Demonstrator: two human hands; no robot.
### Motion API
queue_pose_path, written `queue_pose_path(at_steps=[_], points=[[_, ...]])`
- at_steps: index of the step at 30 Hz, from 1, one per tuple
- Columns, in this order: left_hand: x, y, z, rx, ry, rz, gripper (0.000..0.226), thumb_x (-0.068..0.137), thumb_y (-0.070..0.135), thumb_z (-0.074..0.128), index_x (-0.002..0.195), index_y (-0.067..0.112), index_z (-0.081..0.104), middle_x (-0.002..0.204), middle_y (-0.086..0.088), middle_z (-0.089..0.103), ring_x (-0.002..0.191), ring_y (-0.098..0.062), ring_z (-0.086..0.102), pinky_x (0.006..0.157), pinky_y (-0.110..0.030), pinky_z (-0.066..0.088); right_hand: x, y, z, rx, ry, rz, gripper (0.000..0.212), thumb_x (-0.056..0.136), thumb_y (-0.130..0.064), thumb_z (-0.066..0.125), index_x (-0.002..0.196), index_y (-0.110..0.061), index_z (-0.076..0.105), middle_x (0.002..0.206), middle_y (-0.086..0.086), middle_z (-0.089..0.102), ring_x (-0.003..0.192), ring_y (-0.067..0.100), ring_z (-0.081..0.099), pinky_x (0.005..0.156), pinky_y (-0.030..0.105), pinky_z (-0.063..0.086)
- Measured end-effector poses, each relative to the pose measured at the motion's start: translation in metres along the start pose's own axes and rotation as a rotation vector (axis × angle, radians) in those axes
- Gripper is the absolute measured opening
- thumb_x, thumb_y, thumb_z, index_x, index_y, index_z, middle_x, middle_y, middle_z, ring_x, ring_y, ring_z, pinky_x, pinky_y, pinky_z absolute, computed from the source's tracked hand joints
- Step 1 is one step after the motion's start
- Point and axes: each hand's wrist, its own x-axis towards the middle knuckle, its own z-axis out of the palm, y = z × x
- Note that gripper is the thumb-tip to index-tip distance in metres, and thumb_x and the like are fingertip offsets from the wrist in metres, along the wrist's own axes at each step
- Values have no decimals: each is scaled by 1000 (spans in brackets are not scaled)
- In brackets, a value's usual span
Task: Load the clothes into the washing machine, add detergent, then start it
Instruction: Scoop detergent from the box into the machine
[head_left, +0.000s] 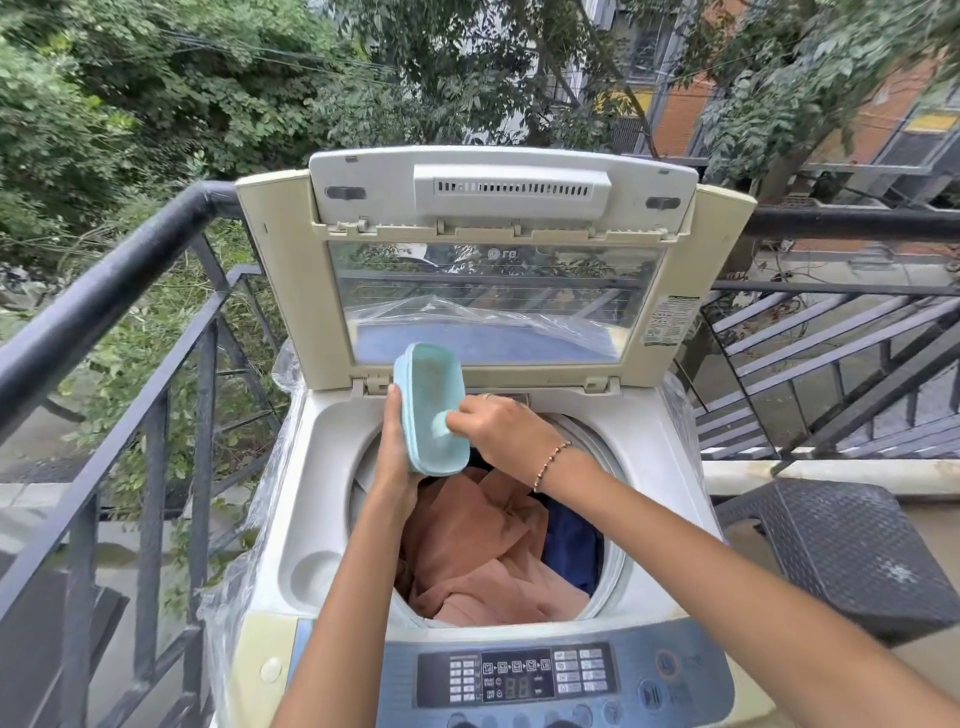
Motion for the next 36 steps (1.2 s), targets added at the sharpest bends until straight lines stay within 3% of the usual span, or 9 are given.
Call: queue_pose_path(at_steps=[2,5,10,14,18,22,28,33,36], points=[[1,2,-1,7,-22,-31,66,90,68,35,115,14,65,94,-11,75,80,-21,73,66,-31,59,-1,-2,1,-55,-15,-68,26,71,17,55,86,-3,62,72,14,58,62,29,59,49,36,51],[2,6,-1,-9,-18,-57,71,87,71,37,116,12,64,95,-14,74,81,-25,72,69,-34,59,-1,-4,1,-59,-26,-103,29,65,21,57,81,-3,62,67,13,58,56,29,57,45,34,48],[10,10,-1,17,4,-89,73,88,71,33,117,11,62,86,-13,73,72,-25,71,63,-34,57,0,-12,8,-14,-117,-98,24,75,17,45,85,-1,57,78,16,58,68,32,56,59,40,47],[11,12,1,55,28,-81,72,92,65,32,128,7,56,97,-13,68,80,-24,67,70,-34,55,1,-11,12,258,-97,105,12,80,5,53,84,-1,62,83,14,66,76,32,60,70,37,47],[5,9,0,65,36,-94,68,95,60,34,133,6,52,106,-15,65,85,-25,65,74,-36,54,4,-7,13,553,-89,374,4,79,-6,66,80,-4,70,84,10,73,79,22,66,78,31,52],[-1,3,-2,54,38,-115,64,94,61,35,124,11,58,107,-16,68,84,-28,68,74,-40,56,3,-1,16,806,-150,614,8,78,-11,72,75,-5,68,78,3,69,50,16,61,60,25,53],[-11,-11,0,-37,68,-108,57,93,63,34,106,17,66,88,-8,77,74,-22,74,59,-34,60,-3,-3,23,1094,-166,809,13,78,-9,74,84,0,67,68,1,66,47,11,58,60,20,51],[-11,-19,-4,-72,119,-39,65,88,69,37,118,16,63,97,-10,75,82,-24,73,64,-35,59,-3,-6,33,1393,-183,995,7,80,-1,70,79,0,63,73,9,62,41,3,56,54,12,52],[-10,-24,-7,-92,164,-9,65,86,72,36,114,21,66,100,-7,74,85,-23,72,71,-36,58,-3,-5,39,1513,-133,1077,12,81,3,67,71,-2,62,72,11,61,39,4,57,50,11,51]])
